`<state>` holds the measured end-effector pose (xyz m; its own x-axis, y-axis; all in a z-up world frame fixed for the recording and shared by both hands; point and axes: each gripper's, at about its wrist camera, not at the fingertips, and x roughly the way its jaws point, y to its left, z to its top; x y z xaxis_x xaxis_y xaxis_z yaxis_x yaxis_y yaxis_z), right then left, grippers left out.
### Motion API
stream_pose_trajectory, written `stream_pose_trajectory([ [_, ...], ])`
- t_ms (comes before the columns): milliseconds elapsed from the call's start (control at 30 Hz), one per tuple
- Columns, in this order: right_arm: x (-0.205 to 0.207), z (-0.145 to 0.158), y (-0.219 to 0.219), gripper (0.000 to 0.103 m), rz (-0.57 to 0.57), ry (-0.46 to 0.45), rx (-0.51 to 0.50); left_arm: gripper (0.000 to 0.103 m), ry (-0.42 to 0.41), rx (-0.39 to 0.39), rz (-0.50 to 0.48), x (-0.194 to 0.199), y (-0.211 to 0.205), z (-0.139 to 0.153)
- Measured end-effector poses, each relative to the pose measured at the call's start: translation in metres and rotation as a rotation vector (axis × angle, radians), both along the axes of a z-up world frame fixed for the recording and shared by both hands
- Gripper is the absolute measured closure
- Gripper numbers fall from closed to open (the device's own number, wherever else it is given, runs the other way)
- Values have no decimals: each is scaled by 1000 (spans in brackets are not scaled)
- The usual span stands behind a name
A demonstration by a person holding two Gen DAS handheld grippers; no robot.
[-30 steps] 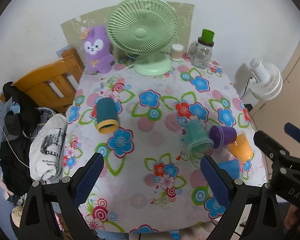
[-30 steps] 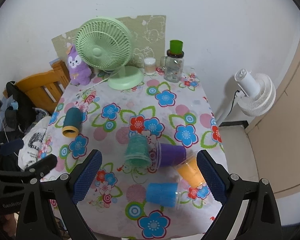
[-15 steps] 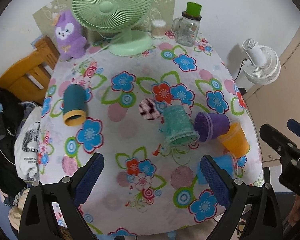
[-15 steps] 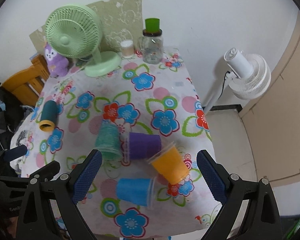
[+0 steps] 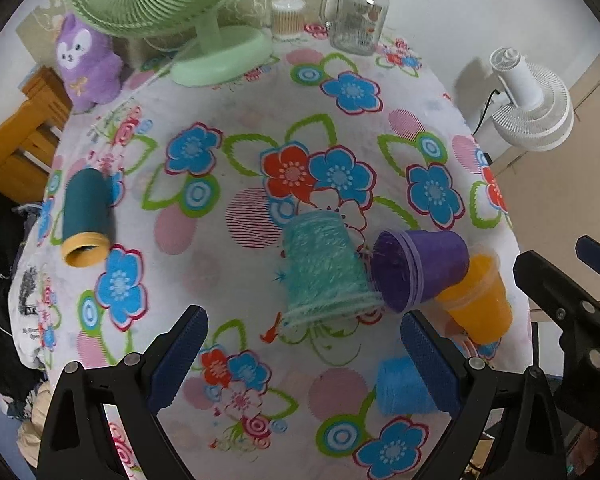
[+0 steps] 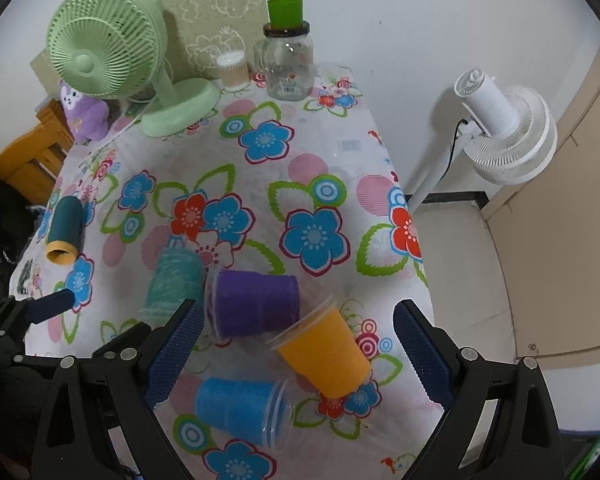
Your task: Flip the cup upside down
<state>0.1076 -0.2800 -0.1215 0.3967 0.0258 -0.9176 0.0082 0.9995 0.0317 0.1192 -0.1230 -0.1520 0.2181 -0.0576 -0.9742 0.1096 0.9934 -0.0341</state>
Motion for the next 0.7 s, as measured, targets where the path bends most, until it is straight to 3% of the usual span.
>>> stream_pose_trajectory([
  [500,38,-43,-3,6,12,82,-12,6,94,41,7,29,-15,-60],
  [700,49,-58,1,6,23,115,-13,22,137,19,26,34,-15,-77],
])
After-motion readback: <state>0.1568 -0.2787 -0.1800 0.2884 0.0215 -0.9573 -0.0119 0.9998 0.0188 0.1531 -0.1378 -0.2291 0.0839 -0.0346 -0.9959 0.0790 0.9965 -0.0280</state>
